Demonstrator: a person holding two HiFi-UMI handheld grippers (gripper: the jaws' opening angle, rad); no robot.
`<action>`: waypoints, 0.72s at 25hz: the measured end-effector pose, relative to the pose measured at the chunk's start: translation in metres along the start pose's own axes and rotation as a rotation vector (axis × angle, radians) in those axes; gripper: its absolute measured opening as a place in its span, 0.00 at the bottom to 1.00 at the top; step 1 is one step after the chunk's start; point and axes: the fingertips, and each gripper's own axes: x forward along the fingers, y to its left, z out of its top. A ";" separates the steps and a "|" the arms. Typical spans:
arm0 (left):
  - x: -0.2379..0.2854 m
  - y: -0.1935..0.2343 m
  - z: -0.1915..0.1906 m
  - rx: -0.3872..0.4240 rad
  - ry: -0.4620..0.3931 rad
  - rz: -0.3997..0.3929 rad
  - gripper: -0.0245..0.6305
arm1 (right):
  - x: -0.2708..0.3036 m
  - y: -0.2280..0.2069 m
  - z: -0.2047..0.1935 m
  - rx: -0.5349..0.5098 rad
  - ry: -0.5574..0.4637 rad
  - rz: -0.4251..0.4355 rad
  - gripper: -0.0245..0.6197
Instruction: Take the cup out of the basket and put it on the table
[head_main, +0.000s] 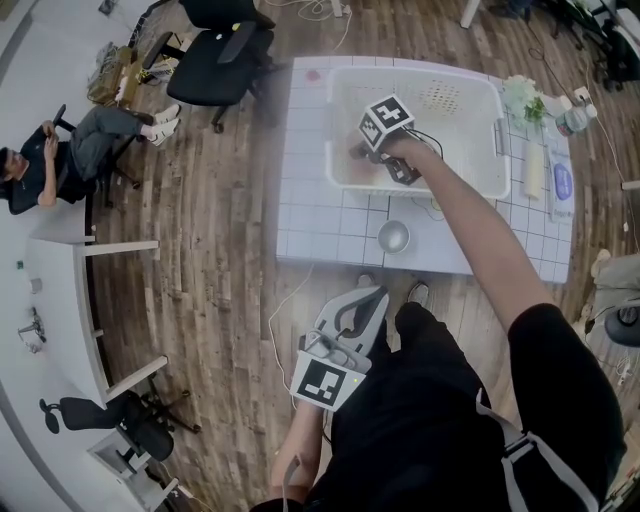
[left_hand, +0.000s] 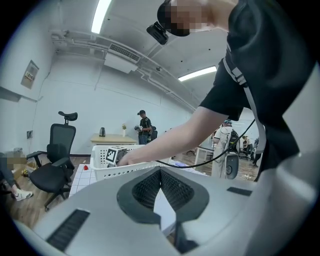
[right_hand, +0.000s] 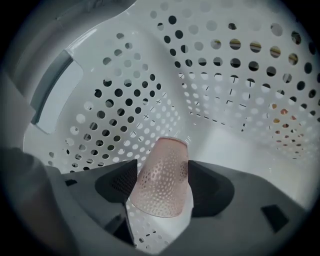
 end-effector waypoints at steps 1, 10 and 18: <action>0.000 0.000 0.000 0.000 0.002 0.000 0.05 | 0.000 -0.001 0.000 0.004 0.005 0.007 0.53; 0.002 0.001 0.001 0.000 0.000 0.003 0.05 | -0.002 0.000 -0.006 0.026 0.025 0.058 0.52; 0.001 0.000 0.001 0.002 -0.015 0.005 0.05 | -0.015 -0.005 0.000 0.030 -0.003 0.051 0.51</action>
